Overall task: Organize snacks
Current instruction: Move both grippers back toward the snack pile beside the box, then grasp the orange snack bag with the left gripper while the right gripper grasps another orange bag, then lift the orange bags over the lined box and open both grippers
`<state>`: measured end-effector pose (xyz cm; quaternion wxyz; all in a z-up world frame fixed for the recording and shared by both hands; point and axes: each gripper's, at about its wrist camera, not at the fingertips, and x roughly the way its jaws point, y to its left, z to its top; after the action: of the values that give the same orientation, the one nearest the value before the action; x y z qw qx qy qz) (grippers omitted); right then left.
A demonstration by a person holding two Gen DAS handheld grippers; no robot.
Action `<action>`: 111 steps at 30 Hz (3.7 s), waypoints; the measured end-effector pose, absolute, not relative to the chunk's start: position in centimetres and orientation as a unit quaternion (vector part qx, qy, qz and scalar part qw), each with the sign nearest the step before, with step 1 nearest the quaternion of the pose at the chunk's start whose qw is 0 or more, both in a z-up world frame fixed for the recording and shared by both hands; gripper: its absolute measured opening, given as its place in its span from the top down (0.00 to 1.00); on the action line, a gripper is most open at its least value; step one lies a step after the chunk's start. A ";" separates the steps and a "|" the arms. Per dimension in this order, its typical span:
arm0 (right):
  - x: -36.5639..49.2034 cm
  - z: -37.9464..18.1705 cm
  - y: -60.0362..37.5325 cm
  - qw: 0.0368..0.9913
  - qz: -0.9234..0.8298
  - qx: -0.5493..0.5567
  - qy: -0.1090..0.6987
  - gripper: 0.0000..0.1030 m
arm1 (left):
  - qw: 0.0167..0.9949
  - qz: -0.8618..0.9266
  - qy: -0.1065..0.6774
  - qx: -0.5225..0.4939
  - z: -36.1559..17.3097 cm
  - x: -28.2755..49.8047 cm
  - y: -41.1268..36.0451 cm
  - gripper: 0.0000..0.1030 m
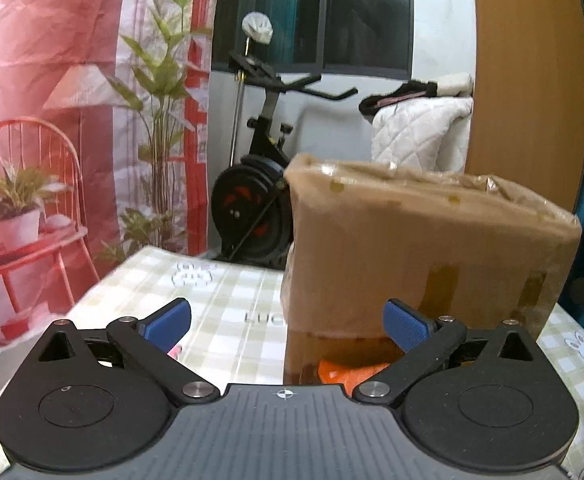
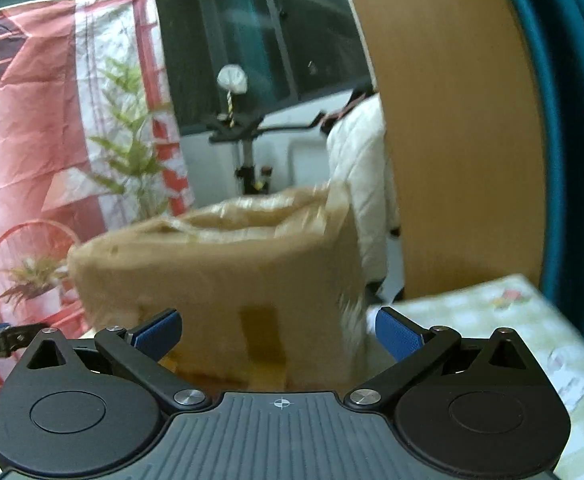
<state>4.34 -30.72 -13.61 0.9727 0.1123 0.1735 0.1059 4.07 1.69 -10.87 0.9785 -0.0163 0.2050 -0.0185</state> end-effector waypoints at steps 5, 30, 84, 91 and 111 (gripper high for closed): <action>3.8 -15.2 -29.9 0.965 0.114 0.130 0.199 0.00 | 0.973 -0.023 0.230 -0.010 -11.4 3.7 2.1 0.00; 5.0 -17.1 -21.5 0.931 0.218 0.070 0.286 0.49 | 0.947 -0.092 0.308 -0.020 -13.3 4.6 2.4 0.31; 4.4 -12.0 -18.8 0.914 0.312 0.023 0.260 0.68 | 0.944 -0.164 0.283 -0.051 -11.8 1.6 3.2 0.60; 4.0 -8.0 -17.0 0.917 0.335 0.002 0.217 0.68 | 0.961 -0.140 0.234 -0.053 -8.7 -0.1 4.1 0.59; 11.9 0.3 -24.1 0.960 0.249 -0.020 0.127 0.67 | 0.964 -0.222 0.143 0.007 -1.6 10.4 -3.5 0.59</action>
<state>11.92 -24.08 0.33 0.9599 -0.0203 0.1270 0.2491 10.36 -3.46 -1.60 0.9644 0.0070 0.1432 -0.2221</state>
